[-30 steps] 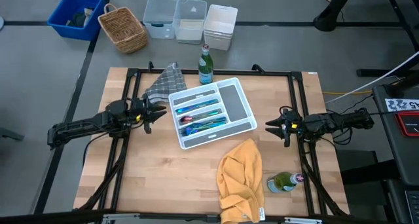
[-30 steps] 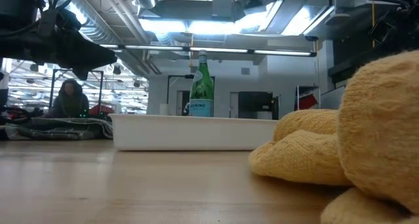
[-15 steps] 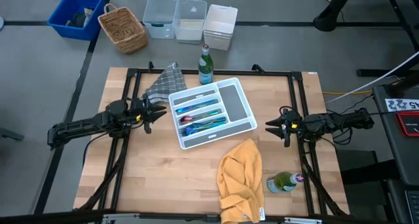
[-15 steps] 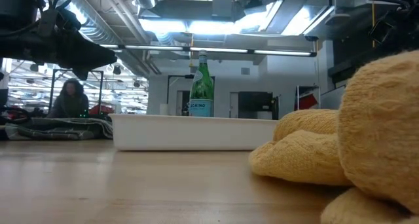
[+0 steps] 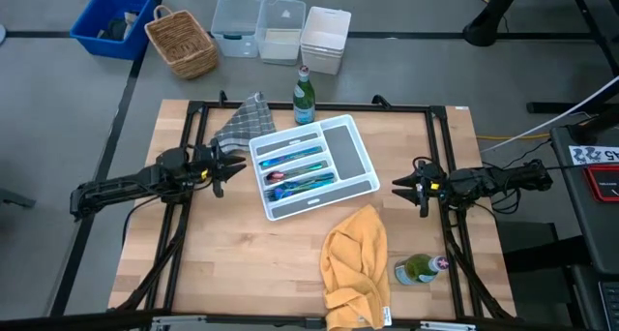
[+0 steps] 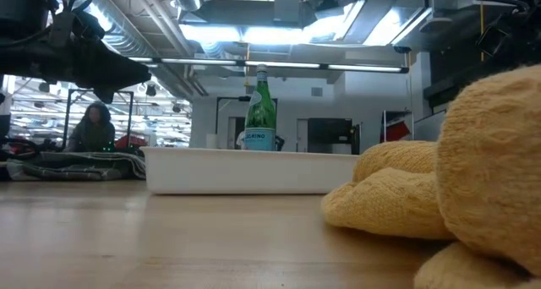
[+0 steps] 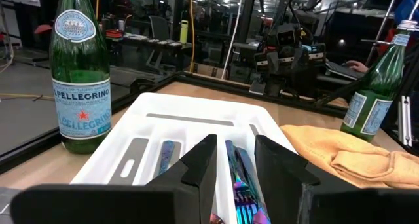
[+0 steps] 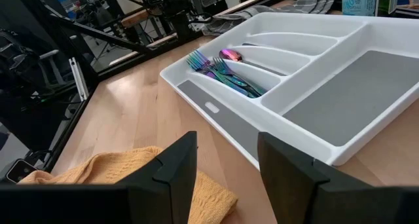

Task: Sort silverware
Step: Return to Home Position

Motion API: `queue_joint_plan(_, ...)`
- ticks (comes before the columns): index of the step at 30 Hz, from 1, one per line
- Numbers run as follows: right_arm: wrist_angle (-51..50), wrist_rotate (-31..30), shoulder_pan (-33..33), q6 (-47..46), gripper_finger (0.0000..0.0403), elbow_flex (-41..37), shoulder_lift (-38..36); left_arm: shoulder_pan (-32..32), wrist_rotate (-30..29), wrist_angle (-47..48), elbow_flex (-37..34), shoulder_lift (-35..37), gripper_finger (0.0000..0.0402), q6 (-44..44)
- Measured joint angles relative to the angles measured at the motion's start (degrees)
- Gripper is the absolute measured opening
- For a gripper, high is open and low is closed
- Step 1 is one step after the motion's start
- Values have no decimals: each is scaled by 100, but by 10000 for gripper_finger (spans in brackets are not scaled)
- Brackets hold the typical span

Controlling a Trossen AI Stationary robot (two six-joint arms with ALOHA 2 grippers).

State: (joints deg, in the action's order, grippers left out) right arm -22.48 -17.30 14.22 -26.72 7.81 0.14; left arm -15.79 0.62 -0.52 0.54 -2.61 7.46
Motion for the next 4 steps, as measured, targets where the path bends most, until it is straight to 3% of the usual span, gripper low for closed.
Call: queue_joint_plan(4, 0, 0, 1, 0, 163, 0, 0, 0, 0, 0, 0, 0, 95, 0)
